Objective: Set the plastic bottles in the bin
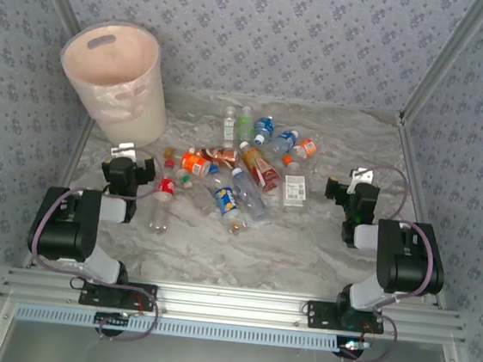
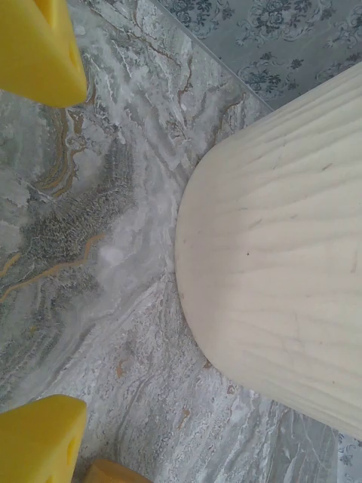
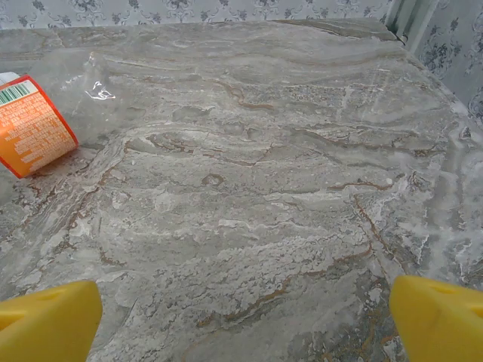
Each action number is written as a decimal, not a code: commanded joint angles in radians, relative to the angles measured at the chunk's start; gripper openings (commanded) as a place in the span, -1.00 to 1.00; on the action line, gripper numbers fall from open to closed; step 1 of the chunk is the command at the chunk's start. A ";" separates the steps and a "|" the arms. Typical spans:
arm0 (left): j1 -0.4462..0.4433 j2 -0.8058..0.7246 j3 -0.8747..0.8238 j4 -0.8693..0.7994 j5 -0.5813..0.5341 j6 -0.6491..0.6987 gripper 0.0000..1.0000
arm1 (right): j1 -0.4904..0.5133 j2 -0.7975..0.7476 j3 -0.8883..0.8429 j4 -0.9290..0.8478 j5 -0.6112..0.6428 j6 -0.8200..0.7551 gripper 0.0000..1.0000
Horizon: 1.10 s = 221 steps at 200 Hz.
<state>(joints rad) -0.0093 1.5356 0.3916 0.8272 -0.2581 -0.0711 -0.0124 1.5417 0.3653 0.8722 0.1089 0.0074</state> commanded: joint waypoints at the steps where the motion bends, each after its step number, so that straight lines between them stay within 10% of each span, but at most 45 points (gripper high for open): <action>1: -0.003 -0.003 -0.003 0.032 0.010 0.004 0.96 | -0.003 0.002 -0.001 0.018 -0.001 0.005 1.00; 221: -0.003 -0.006 -0.007 0.036 0.011 0.005 0.96 | -0.005 -0.002 -0.007 0.028 -0.012 0.009 1.00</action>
<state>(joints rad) -0.0093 1.5356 0.3916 0.8272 -0.2577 -0.0711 -0.0132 1.5417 0.3653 0.8722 0.1078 0.0078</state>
